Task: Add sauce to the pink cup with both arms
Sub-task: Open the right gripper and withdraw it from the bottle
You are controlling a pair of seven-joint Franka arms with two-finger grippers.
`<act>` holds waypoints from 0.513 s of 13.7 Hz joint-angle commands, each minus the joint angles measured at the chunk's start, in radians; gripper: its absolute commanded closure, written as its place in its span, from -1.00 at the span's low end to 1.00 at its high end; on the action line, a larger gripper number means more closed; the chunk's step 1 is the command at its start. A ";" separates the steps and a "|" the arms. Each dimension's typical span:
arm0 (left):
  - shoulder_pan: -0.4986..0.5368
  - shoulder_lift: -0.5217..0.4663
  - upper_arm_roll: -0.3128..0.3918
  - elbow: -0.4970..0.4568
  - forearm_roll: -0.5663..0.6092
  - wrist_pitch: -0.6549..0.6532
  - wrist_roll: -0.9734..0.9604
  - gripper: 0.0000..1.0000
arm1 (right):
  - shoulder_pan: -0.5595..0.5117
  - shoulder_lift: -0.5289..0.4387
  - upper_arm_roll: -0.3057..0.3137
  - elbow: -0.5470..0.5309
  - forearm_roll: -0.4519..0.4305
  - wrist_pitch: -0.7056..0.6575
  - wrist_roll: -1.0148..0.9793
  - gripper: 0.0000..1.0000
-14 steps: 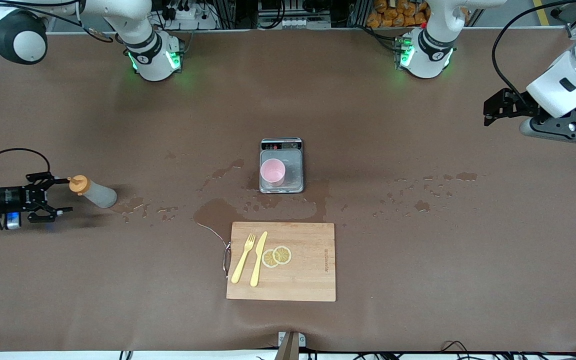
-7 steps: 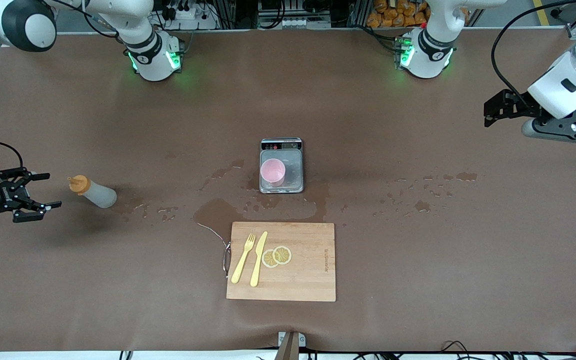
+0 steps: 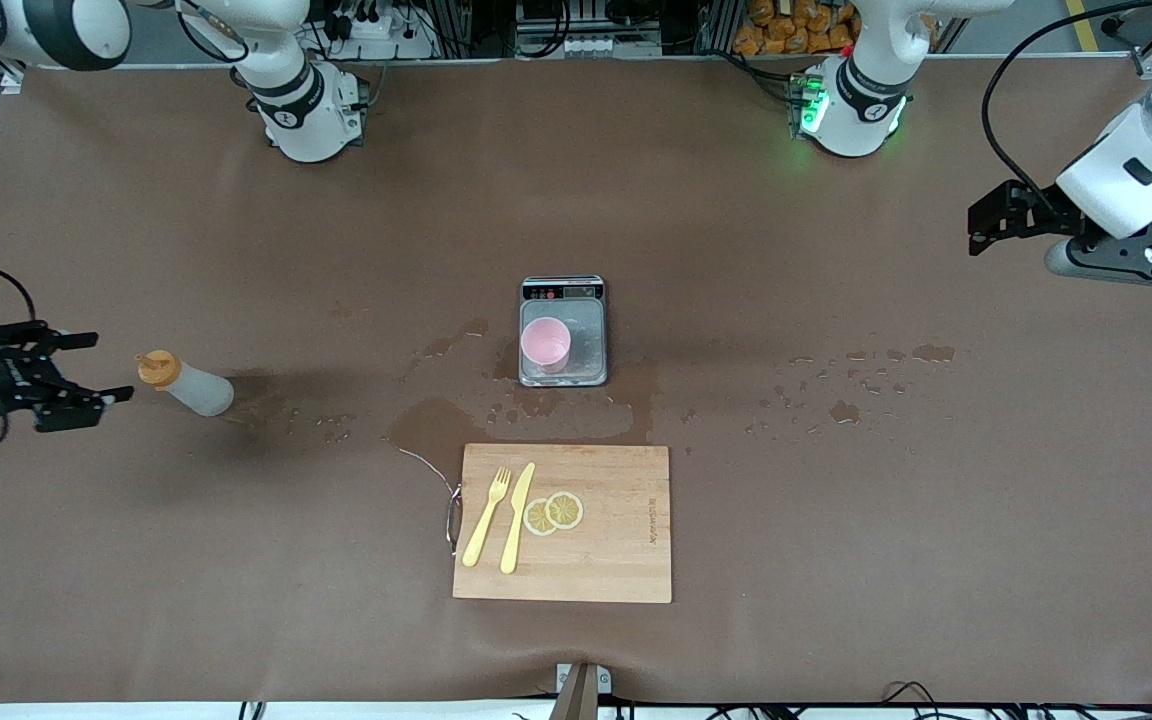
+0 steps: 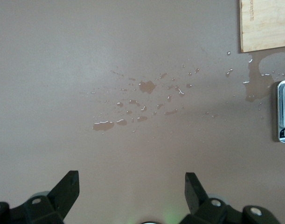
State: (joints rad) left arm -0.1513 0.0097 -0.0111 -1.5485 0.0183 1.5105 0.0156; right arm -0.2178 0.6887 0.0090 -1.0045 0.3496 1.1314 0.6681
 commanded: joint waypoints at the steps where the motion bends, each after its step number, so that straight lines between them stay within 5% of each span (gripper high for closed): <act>1: 0.004 0.003 -0.004 0.007 0.012 0.034 -0.017 -1.00 | 0.034 -0.063 -0.003 -0.019 -0.056 -0.001 -0.045 -1.00; 4: 0.019 0.006 -0.004 -0.004 0.012 0.091 -0.032 -1.00 | 0.153 -0.149 -0.006 -0.031 -0.248 0.013 -0.108 -1.00; 7: 0.045 0.006 -0.009 -0.004 0.009 0.085 -0.034 -1.00 | 0.183 -0.263 -0.006 -0.129 -0.256 0.036 -0.160 -1.00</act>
State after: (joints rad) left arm -0.1189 0.0190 -0.0104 -1.5510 0.0183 1.5891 -0.0051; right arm -0.0472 0.5316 0.0100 -1.0144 0.1265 1.1333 0.5732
